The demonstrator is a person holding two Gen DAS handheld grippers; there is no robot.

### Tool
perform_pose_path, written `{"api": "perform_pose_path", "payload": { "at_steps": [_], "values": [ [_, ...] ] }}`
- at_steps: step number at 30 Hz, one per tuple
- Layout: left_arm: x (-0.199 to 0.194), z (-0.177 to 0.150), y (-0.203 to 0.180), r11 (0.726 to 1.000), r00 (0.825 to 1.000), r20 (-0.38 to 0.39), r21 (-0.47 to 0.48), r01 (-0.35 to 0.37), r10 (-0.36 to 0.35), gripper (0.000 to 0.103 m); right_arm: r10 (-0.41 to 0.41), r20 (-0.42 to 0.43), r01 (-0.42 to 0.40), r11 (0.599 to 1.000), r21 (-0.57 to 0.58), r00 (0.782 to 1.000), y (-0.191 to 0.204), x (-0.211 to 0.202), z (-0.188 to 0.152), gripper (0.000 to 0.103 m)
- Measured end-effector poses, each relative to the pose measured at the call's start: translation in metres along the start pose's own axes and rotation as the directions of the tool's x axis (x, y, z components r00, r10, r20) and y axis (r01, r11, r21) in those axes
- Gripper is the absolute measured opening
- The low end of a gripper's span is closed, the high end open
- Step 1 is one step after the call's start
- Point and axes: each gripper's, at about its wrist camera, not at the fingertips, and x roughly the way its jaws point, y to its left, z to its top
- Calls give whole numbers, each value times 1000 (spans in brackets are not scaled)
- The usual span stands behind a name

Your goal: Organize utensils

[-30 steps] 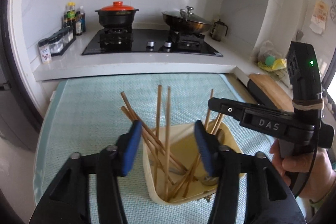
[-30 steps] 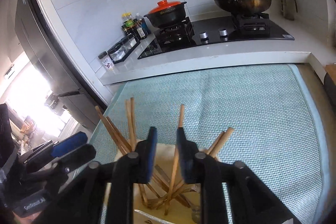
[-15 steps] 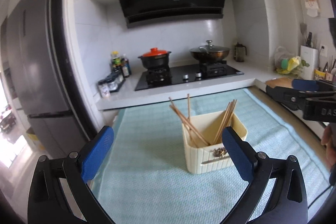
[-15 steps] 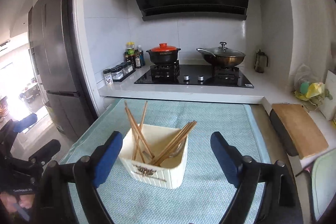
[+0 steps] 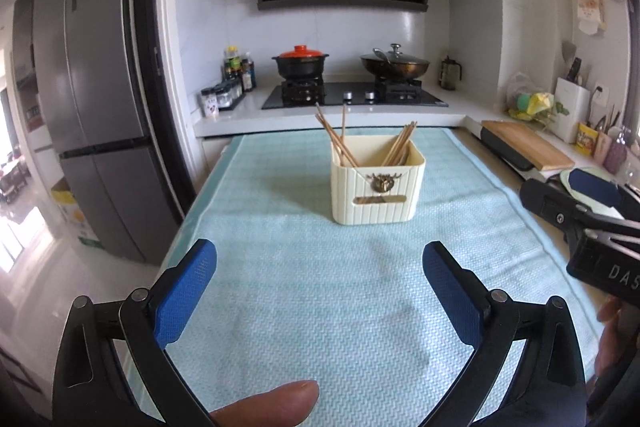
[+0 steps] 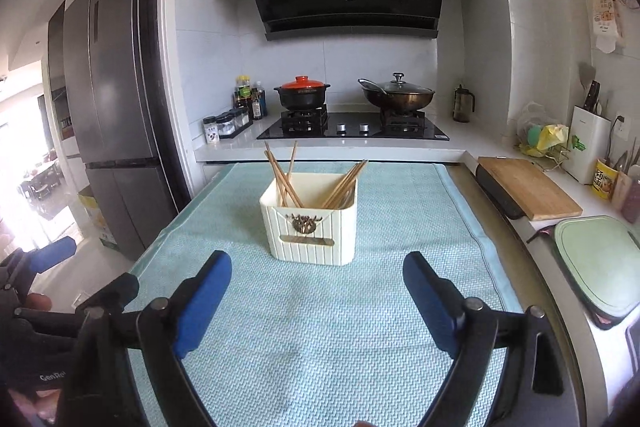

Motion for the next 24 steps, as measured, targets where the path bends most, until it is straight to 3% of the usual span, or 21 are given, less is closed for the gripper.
{"api": "perform_pose_path", "payload": {
  "at_steps": [10, 24],
  "values": [
    [-23, -5, 11, 1000, 1000, -1, -23, 3, -3, 103, -10, -8, 10, 999, -36, 1000, 15, -30, -19, 89],
    [-34, 0, 9, 999, 1000, 2, -39, 6, -6, 103, 0, 22, 2, 998, -59, 1000, 23, -52, -18, 89]
  ]
}}
